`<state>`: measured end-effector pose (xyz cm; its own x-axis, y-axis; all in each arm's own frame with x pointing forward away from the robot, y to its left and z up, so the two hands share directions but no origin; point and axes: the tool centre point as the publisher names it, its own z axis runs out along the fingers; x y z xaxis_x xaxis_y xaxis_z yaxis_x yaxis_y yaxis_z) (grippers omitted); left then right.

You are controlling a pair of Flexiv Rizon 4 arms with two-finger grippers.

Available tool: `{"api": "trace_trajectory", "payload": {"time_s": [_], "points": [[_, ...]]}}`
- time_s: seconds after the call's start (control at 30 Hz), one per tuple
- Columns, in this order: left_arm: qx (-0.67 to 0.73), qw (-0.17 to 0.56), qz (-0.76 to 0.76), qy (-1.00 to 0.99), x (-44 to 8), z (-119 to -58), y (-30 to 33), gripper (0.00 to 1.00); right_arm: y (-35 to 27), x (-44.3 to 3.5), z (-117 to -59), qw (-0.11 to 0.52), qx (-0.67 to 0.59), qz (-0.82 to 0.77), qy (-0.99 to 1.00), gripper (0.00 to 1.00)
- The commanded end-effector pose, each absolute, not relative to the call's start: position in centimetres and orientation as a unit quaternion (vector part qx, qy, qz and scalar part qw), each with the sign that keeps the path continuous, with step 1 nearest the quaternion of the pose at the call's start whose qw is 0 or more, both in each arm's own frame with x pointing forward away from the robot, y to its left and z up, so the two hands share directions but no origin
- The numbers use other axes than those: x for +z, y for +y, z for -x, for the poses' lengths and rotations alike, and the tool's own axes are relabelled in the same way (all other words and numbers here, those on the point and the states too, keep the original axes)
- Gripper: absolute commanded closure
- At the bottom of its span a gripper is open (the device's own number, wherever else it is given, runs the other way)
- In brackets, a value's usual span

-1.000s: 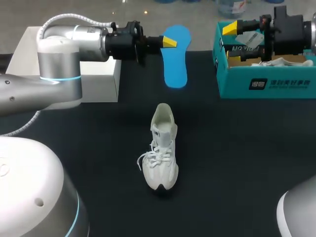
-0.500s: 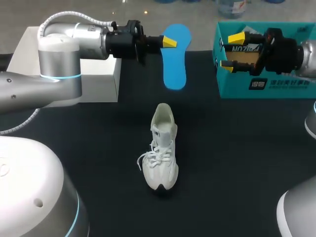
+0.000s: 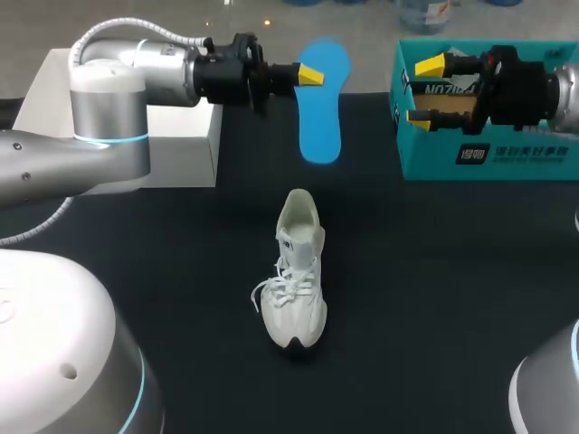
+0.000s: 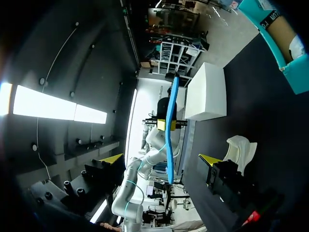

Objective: Take the shoe out of the shoebox, open the shoe tongue, remove and reinsert the insole, then place the shoe into the shoebox

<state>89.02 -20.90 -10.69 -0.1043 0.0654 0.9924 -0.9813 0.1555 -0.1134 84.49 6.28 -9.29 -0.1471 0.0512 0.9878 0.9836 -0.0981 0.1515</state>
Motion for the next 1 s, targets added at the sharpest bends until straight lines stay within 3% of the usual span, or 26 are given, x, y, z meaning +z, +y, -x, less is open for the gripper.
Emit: {"api": "trace_trajectory", "payload": {"time_s": [0.03, 0.17, 0.67, 0.7, 0.8, 1.0], "points": [[0.611, 0.395, -0.348, -0.591, -11.1, -89.4, -20.9, 1.0, 6.5, -9.3, -84.5, 0.423, -0.55, 0.498, -0.52, 0.0], [0.718, 0.289, -0.256, -0.58, -10.7, -90.0, -20.7, 1.0, 6.5, -9.3, -84.5, 0.423, -0.55, 0.498, -0.52, 0.0], [0.727, 0.264, -0.238, -0.588, -10.1, -89.5, -20.5, 1.0, 6.5, -9.3, -84.5, 0.423, -0.55, 0.498, -0.52, 0.0], [0.738, 0.2, -0.194, -0.614, -10.1, -89.3, -20.4, 1.0, 6.5, -9.3, -84.5, 0.423, -0.55, 0.498, -0.52, 0.0], [0.743, 0.118, -0.123, -0.648, -10.0, -88.8, -20.1, 1.0, 6.5, -9.3, -84.5, 0.423, -0.55, 0.498, -0.52, 0.0], [0.732, 0.031, 0.008, -0.68, -9.5, -87.8, -19.7, 1.0, 6.5, -9.3, -84.5, 0.423, -0.55, 0.498, -0.52, 0.0]]}}
